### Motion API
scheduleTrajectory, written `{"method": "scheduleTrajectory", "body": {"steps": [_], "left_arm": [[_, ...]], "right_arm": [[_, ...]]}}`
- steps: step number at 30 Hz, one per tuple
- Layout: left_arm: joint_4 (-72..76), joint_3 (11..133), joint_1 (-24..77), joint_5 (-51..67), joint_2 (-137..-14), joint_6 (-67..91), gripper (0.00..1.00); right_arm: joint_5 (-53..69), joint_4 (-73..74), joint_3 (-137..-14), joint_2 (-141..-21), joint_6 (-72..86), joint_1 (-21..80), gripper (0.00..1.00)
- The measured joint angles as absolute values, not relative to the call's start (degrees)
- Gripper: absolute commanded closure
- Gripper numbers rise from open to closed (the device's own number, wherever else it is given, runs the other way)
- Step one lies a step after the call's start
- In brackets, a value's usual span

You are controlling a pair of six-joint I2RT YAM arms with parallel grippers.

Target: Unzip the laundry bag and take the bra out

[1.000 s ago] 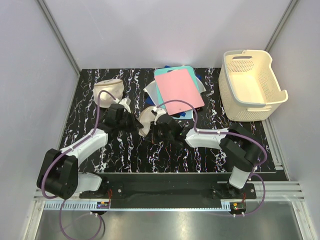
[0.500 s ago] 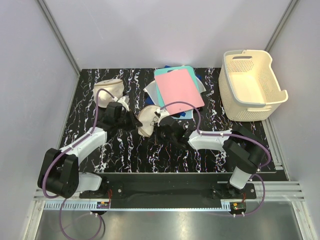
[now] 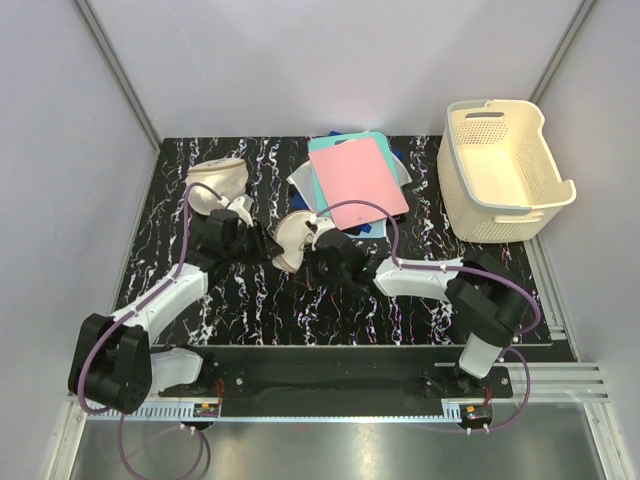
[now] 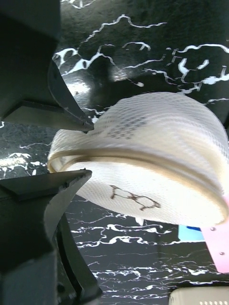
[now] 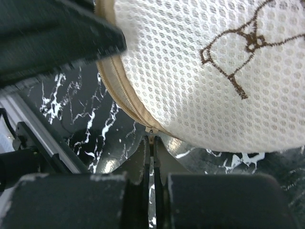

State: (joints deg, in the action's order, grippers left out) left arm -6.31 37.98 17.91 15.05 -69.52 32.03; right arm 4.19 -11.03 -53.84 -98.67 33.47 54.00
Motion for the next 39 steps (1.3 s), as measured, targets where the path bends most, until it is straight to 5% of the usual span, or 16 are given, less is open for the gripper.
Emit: {"method": "scheduleTrajectory", "body": {"steps": [6,14,39], "left_arm": [[-5.8,35.8,18.5,15.2,-68.7,33.0,0.62],[-3.9,35.5,19.0,15.4,-69.7,34.1,0.99],[-4.5,36.3,18.0,15.2,-70.6,34.3,1.0]], "right_arm": [[5.6,-11.2,-56.5,-100.2,33.4,54.0,1.0],[5.7,-11.0,-57.6,-100.6,33.3,54.0,1.0],[2.9,-11.2,-52.7,-99.9,33.5,54.0,1.0]]}}
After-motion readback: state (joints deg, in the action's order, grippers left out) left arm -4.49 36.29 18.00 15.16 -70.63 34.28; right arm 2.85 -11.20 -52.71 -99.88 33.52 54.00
